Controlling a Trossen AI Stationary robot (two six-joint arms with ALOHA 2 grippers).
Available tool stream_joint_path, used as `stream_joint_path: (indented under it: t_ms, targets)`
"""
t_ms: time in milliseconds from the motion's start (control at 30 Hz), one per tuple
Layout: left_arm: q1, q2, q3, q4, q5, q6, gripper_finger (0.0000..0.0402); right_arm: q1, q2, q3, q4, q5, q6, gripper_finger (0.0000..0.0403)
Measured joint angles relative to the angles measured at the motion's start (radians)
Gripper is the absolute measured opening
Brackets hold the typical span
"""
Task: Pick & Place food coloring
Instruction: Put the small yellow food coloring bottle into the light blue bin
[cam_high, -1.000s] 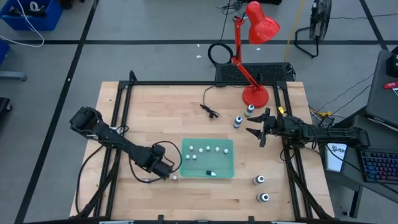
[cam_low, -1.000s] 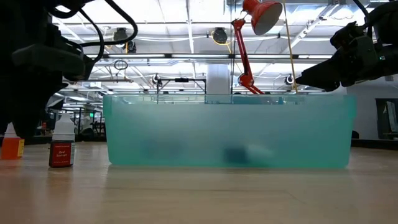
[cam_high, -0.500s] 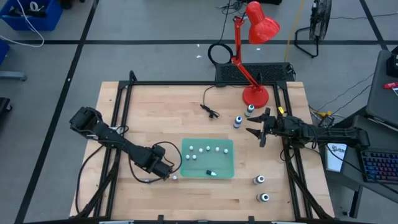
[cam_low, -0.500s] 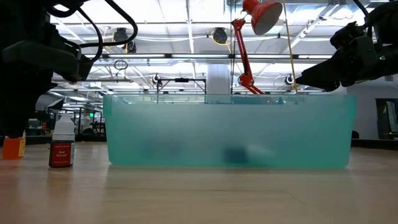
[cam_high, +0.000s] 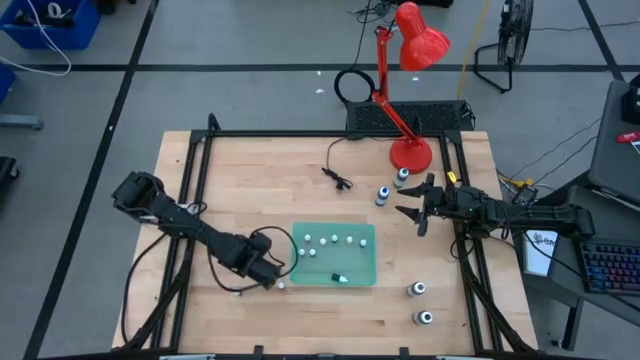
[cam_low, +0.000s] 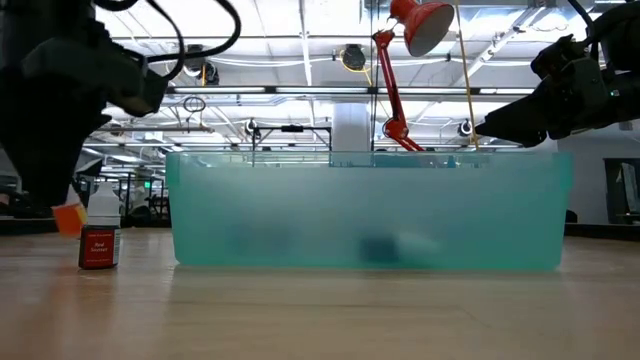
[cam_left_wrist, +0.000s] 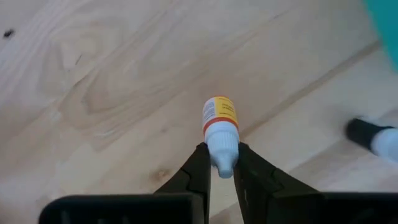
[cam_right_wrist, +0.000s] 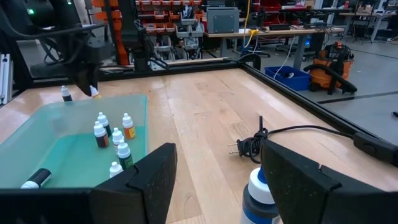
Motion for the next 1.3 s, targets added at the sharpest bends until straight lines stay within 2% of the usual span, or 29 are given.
stream_joint_path:
  t_ms: [233,533,767,900,1100,1300]
  targets:
    - [0.023,0.000,0.055,-0.036,0.003,0.065,0.0049,0.000,0.000,0.000,0.000,0.000,0.000,0.0222]
    - [0.121,0.000,0.297,-0.229,0.015,0.246,0.0049,0.000,0.000,0.000,0.000,0.000,0.000,0.0222]
    - [0.216,0.012,0.409,-0.234,0.001,0.413,0.0049,0.000,0.000,0.000,0.000,0.000,0.000,0.0222]
    - [0.246,0.071,0.452,-0.232,0.037,0.501,0.0049,0.000,0.000,0.000,0.000,0.000,0.000,0.0222]
    - [0.253,0.237,0.564,-0.240,0.129,0.653,0.0049,0.000,0.000,0.000,0.000,0.000,0.000,0.0222]
    - [0.250,0.362,0.698,-0.282,0.141,0.749,0.0049,0.000,0.000,0.000,0.000,0.000,0.000,0.0222]
